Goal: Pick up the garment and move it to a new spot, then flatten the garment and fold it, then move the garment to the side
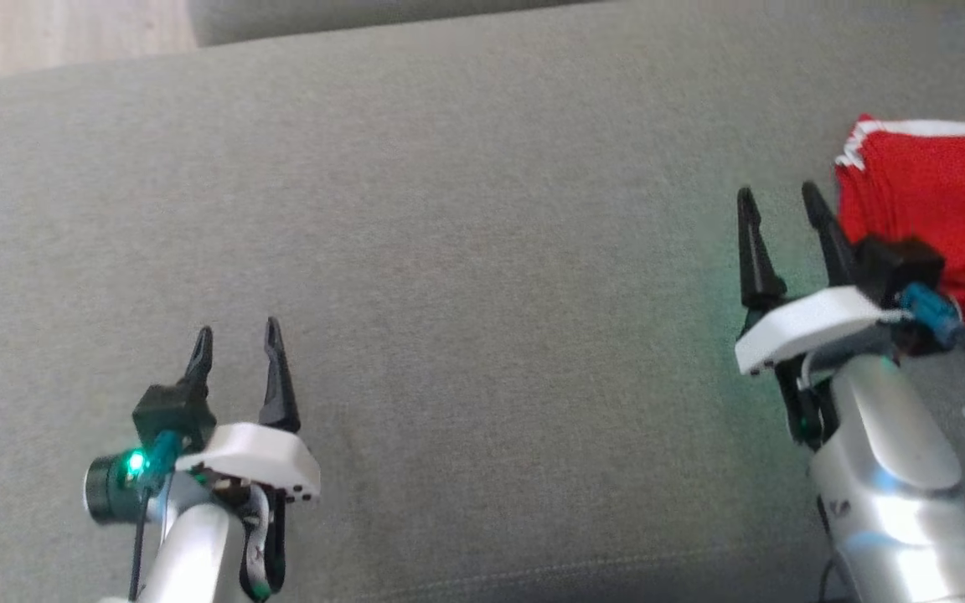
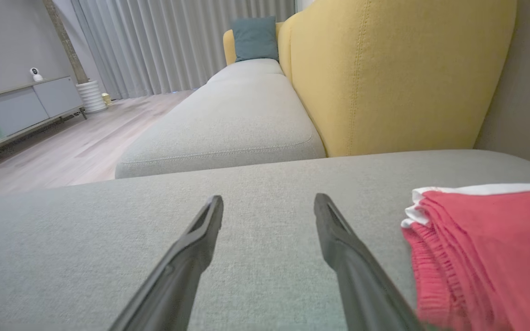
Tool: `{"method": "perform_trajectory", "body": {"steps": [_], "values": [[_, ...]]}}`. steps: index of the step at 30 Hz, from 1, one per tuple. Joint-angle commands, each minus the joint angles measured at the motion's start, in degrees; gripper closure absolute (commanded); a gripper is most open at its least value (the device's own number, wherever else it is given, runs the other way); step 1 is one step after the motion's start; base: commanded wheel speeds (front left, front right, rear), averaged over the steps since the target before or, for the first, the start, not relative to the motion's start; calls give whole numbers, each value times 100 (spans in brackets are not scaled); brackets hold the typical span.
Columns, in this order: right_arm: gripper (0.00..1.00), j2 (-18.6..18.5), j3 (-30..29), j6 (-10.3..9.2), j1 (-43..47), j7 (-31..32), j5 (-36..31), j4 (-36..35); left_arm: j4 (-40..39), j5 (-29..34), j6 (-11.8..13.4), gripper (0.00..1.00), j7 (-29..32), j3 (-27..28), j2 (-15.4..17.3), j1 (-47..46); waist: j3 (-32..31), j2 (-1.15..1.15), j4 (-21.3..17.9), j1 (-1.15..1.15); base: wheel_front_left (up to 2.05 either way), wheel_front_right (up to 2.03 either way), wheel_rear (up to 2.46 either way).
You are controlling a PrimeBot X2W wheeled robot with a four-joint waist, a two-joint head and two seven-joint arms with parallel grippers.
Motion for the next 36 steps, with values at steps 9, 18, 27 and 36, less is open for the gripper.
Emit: {"method": "perform_trajectory", "body": {"steps": [9, 18, 27, 36], "values": [[0, 105, 420, -5, 500, -54, 328, -82, -218, -61, 44, 0, -29, 344, 63, 255, -565, 0, 315, 0, 0, 0, 0], [0, 106, 564, -5, 616, -54, 481, -104, -217, -172, -111, 0, -29, 470, 63, 392, -700, 0, 295, 0, 0, 0, 0], [100, 38, 442, 0, 686, 11, 481, 163, 57, -209, -256, 100, 5, 313, -13, 567, -669, 0, 275, 0, 0, 0, 0], [100, 44, 333, 0, 939, 164, 961, 180, 237, -694, -345, 100, 153, 407, -41, 618, -688, 0, 295, 0, 0, 0, 0]]}}
